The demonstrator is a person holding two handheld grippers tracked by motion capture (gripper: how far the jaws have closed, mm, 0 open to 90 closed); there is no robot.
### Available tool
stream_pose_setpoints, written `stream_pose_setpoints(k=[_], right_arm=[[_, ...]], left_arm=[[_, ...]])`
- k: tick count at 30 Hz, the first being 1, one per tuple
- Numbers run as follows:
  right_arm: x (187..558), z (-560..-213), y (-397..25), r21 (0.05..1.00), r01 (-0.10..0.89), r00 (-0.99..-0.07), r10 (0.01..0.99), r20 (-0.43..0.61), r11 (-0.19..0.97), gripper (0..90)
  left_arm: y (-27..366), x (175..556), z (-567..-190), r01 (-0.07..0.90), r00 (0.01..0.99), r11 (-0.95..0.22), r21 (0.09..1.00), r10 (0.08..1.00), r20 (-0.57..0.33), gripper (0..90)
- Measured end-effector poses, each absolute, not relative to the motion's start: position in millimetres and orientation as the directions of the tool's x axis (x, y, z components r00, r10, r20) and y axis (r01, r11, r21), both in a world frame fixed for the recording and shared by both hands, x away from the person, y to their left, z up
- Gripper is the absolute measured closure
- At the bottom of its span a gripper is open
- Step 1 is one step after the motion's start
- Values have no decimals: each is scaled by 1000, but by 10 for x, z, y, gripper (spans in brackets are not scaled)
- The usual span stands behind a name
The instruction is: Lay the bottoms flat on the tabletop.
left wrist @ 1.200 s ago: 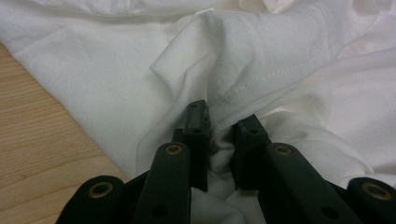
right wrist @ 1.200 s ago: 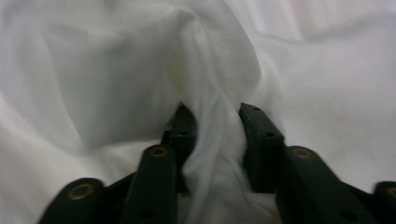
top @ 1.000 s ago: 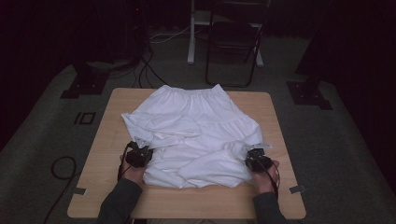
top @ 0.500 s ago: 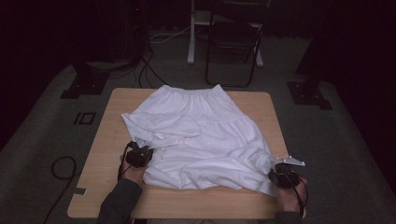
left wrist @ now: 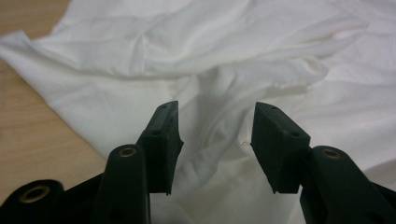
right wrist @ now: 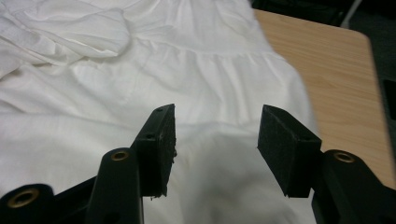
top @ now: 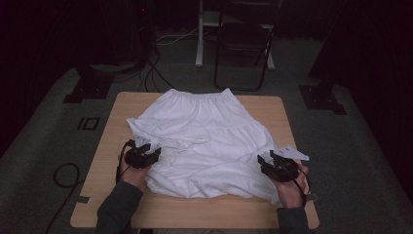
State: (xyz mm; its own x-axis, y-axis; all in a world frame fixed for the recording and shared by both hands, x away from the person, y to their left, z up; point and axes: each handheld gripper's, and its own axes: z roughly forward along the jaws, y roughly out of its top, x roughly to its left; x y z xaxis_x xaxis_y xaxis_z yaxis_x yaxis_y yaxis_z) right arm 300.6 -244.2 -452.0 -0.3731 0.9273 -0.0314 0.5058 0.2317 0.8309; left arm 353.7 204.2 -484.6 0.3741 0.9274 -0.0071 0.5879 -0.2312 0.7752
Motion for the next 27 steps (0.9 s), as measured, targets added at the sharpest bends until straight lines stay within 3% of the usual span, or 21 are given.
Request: stream_pose_setpoints(k=[10, 14, 22, 27], right_arm=[[3560, -5074, -2120, 735, 598, -379, 921, -93, 320, 463], [3660, -5319, -2148, 691, 658, -357, 932, -63, 299, 468], [3672, -5410, -2198, 698, 667, -353, 936, -12, 260, 466], [3656, -5433, -2220, 714, 652, -358, 934, -4, 254, 465]], left_arm=[[1673, 3803, -4776, 547, 450, -319, 774, 892, 49, 440], [1424, 3946, -4833, 532, 498, -372, 761, 864, 74, 416], [912, 4220, -5047, 508, 575, -480, 715, 807, 134, 377], [786, 4408, -5209, 552, 534, -490, 675, 829, 165, 341]])
